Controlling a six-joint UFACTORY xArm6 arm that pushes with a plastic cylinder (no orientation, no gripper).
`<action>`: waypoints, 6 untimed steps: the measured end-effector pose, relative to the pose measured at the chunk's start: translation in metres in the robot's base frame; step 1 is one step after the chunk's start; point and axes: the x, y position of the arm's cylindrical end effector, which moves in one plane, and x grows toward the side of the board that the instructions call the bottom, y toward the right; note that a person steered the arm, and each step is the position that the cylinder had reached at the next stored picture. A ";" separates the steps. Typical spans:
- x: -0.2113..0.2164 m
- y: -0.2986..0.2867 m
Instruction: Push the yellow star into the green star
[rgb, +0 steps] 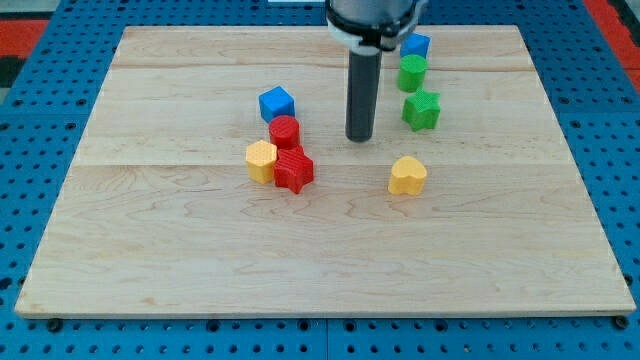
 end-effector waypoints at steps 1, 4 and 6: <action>0.032 -0.017; 0.033 -0.028; 0.070 -0.002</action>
